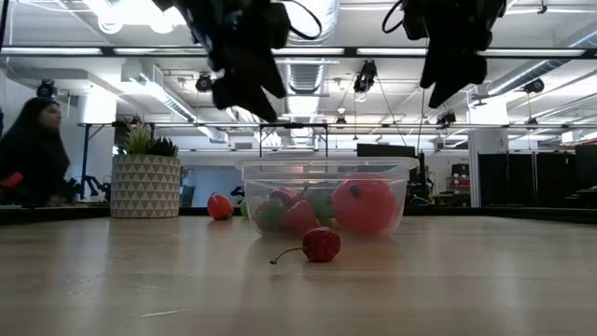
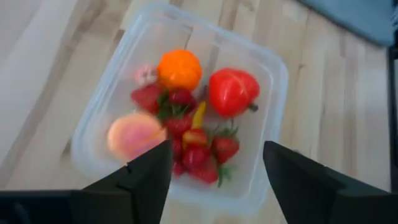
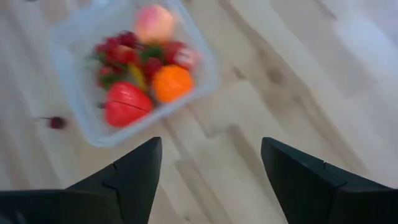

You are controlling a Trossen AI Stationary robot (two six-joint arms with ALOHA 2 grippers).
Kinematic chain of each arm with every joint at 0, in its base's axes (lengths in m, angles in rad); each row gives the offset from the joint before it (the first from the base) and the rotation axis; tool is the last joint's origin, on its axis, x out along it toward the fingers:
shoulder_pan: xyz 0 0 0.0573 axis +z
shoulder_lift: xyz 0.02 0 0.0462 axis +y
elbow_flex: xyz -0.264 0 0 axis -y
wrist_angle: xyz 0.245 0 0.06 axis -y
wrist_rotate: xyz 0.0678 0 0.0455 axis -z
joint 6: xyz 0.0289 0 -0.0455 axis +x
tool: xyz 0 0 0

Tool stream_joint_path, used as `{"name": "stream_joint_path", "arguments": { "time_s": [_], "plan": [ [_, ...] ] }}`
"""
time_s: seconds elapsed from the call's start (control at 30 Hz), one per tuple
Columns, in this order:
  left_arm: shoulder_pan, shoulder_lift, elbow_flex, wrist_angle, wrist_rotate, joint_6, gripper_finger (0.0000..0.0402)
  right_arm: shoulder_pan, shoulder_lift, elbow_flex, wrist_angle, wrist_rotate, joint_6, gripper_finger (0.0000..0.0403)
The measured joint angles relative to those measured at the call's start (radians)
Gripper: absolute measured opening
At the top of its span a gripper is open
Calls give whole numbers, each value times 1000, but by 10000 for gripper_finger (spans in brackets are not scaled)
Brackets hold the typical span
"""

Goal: Pick and placing Produce into tupperware
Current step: Put the red strawberry into the transparent container

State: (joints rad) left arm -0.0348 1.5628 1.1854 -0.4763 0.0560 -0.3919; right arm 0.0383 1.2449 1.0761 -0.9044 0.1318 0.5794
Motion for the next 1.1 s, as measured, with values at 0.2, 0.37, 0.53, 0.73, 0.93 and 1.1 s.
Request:
{"name": "stream_joint_path", "arguments": {
  "time_s": [0.2,0.37,0.53,0.73,0.93,1.1],
  "plan": [
    [-20,-106,1,-312,-277,-213,241,11,1,-42,162,-34,51,263],
    [-20,-186,-3,-462,-453,22,241,48,1,-50,223,-58,39,262],
    [65,-212,-34,-470,-541,188,241,92,1,-39,238,-34,32,264],
    [344,-124,-40,-460,-394,-149,242,95,1,-38,242,51,176,259],
    [506,-24,-40,-421,-238,-211,242,95,1,-38,244,53,240,258],
    [542,38,-43,-358,-173,-257,242,95,1,-38,244,56,259,258]
  ]
}}
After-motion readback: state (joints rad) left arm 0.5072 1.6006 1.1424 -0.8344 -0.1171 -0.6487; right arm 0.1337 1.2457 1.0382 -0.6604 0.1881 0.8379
